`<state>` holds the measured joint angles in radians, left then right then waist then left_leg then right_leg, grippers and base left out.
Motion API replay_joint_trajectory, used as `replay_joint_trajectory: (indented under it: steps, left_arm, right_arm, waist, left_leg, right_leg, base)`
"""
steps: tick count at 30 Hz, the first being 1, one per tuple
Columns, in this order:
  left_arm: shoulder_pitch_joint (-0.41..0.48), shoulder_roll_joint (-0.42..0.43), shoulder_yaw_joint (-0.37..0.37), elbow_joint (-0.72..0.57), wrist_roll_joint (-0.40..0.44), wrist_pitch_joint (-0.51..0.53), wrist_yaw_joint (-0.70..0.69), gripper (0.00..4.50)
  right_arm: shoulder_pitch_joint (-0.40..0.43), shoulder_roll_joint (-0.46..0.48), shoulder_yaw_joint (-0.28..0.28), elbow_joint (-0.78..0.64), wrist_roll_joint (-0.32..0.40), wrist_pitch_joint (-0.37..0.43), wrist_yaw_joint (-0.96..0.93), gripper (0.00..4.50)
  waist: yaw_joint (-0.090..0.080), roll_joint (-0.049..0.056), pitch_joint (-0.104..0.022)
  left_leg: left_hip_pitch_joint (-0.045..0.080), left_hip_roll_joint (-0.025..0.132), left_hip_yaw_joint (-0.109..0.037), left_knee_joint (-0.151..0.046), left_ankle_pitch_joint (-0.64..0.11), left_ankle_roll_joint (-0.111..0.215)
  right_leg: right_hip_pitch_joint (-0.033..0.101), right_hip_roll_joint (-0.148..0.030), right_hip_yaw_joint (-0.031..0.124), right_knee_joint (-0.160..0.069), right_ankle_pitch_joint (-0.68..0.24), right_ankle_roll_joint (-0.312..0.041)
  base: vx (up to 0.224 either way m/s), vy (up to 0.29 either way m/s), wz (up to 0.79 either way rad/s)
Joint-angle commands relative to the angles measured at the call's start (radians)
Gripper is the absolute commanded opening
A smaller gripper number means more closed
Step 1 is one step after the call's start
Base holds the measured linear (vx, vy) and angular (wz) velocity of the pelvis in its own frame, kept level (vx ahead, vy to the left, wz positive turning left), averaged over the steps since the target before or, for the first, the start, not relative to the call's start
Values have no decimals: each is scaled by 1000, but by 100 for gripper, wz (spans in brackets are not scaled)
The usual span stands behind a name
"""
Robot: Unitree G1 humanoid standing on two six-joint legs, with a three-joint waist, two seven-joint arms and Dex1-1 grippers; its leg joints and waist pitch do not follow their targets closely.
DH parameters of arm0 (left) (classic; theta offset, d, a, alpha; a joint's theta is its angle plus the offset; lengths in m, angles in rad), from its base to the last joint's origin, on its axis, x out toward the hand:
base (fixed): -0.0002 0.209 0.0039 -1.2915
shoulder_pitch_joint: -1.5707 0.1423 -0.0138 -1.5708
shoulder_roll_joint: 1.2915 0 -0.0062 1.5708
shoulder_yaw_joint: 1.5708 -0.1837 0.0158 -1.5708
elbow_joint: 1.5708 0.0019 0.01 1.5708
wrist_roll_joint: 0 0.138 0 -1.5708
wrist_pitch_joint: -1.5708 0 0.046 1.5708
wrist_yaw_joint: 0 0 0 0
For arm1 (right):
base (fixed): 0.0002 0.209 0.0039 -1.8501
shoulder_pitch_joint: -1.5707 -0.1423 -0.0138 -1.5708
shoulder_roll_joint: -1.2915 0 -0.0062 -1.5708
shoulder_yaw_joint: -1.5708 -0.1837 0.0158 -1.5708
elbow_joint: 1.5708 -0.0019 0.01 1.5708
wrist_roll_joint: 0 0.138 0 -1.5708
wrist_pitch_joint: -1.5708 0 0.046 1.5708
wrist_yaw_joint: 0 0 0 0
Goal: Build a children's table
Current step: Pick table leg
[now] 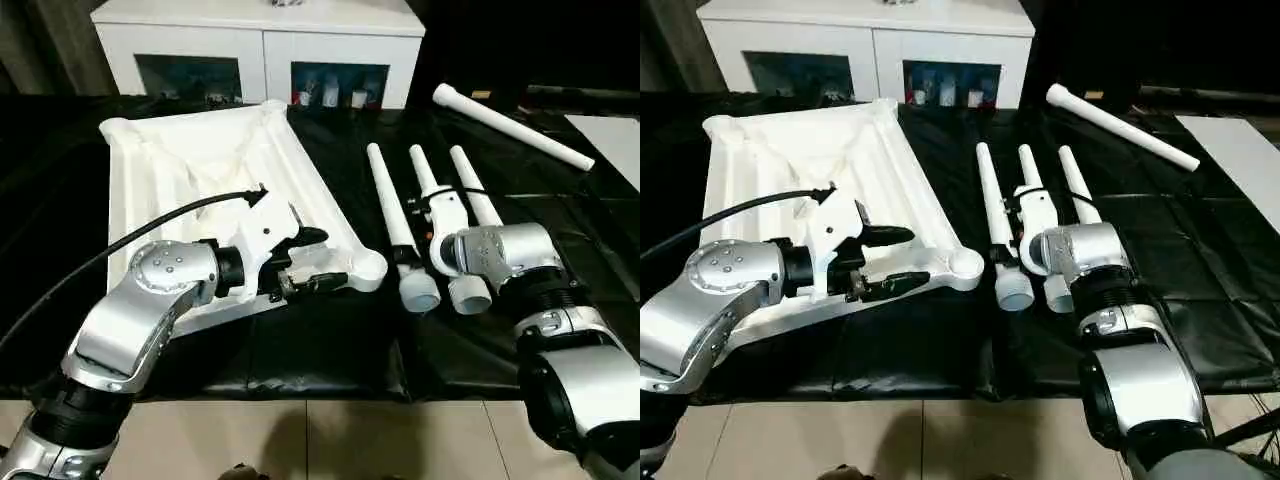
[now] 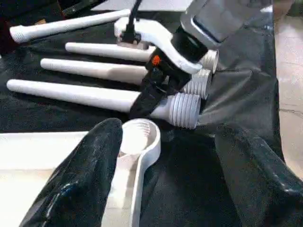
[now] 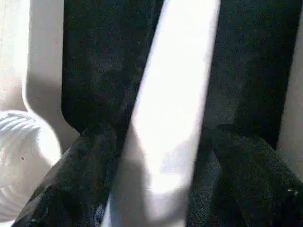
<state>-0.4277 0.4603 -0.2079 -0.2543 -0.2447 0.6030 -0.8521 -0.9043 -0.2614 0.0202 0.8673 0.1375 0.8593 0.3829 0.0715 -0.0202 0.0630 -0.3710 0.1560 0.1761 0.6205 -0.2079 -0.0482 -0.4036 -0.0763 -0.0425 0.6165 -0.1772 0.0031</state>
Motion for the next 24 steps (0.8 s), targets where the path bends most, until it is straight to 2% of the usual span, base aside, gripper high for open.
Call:
replay_joint_trajectory:
  steps: [1, 3, 7, 9, 13, 14, 15, 20, 24]
  left_arm:
    - [-28, -14, 21, -23, -24, 17, 15, 351]
    - [-30, -15, 22, -24, -26, 19, 15, 351]
    - [-23, -8, 10, -31, -22, 8, 14, 351]
    - [-22, -9, 9, -32, -25, 7, 14, 351]
    - [-23, -13, 12, -33, -35, 19, 17, 351]
    - [-24, -11, 12, -33, -32, 17, 19, 351]
    - [-24, -9, 11, -32, -25, 13, 24, 351]
    - [-33, -20, 22, -8, 0, 2, 65, 351]
    - [-48, -34, 38, 13, 6, 4, 97, 351]
  right_arm:
    - [-29, -13, 3, 28, -16, -19, 10, 325]
    - [-33, -14, 7, 40, -23, -25, 10, 291]
    - [-46, -19, 1, 85, -25, -31, 19, 271]
    - [-45, -20, 3, 90, -26, -33, 23, 240]
    - [-51, -18, -8, 108, -25, -38, 28, 234]
    - [-52, -17, -13, 113, -23, -40, 27, 206]
    - [-53, -16, -21, 119, -20, -43, 24, 198]
    - [-56, -12, -76, 133, 13, -52, -3, 183]
    - [-54, -15, -93, 120, 23, -54, -19, 183]
  waist:
    - [3, -1, -73]
    - [6, -1, -73]
    - [8, -1, -73]
    - [9, -1, -72]
    - [10, -1, -72]
    - [11, -1, -72]
    - [12, -1, -72]
    - [14, -2, -73]
    - [15, -4, -74]
  left_leg:
    - [12, 61, -14, -81, -75, -17]
    - [12, 61, -14, -80, -75, -16]
    - [13, 62, -13, -80, -77, -11]
    - [13, 62, -14, -80, -81, -11]
    - [13, 63, -13, -80, -89, -16]
    - [14, 63, -13, -80, -88, -17]
    - [14, 63, -13, -80, -92, -18]
    - [13, 62, -13, -80, -85, -18]
    - [12, 61, -12, -78, -73, -10]
  right_leg:
    - [51, -69, 41, -43, -65, -287]
    - [51, -69, 41, -43, -64, -290]
    - [51, -68, 41, -43, -65, -289]
    - [51, -69, 41, -44, -73, -289]
    - [50, -68, 41, -44, -82, -285]
    - [50, -68, 41, -44, -80, -285]
    - [49, -68, 41, -44, -84, -285]
    - [50, -68, 42, -44, -80, -281]
    - [51, -67, 41, -43, -69, -282]
  base:
    - [0, 0, 0]
    - [0, 0, 0]
    - [0, 0, 0]
    - [0, 0, 0]
    - [0, 0, 0]
    - [0, 0, 0]
    - [0, 0, 0]
    - [0, 0, 0]
    - [0, 0, 0]
